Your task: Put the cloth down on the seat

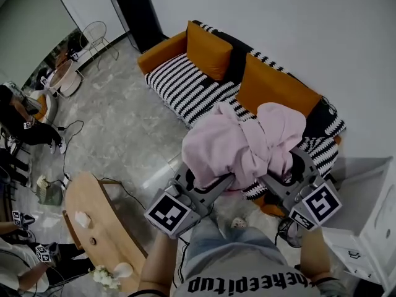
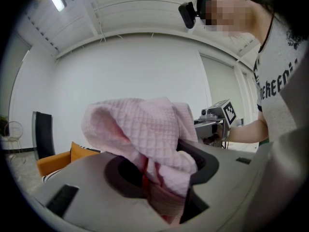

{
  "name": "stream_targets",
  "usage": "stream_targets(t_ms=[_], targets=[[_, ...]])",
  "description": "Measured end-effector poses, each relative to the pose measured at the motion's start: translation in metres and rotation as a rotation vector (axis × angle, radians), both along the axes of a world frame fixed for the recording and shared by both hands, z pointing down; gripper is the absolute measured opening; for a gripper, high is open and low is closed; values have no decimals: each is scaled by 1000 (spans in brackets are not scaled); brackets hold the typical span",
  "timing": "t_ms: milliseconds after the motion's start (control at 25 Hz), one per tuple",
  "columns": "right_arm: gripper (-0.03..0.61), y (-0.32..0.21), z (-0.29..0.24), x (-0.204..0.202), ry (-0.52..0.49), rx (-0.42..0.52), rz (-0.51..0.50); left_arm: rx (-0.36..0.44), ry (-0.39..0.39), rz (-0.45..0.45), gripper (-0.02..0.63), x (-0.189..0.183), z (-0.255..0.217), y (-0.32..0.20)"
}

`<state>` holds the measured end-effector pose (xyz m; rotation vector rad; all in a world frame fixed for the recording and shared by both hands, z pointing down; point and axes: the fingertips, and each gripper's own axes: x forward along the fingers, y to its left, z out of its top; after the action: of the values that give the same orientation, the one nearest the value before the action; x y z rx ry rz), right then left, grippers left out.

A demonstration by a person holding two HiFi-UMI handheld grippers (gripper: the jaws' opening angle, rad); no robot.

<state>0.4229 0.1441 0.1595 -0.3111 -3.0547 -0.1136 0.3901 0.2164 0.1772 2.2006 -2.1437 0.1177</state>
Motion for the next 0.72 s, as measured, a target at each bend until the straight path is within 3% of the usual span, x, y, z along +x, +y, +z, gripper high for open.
stream_targets(t_ms=[280,720], targets=[[275,6,1,-48,8,0,53,-3,9,53,227,-51,2,5],[275,21,-6,-158,10,-21,157,-22,9,157,227,-169,-8,15]])
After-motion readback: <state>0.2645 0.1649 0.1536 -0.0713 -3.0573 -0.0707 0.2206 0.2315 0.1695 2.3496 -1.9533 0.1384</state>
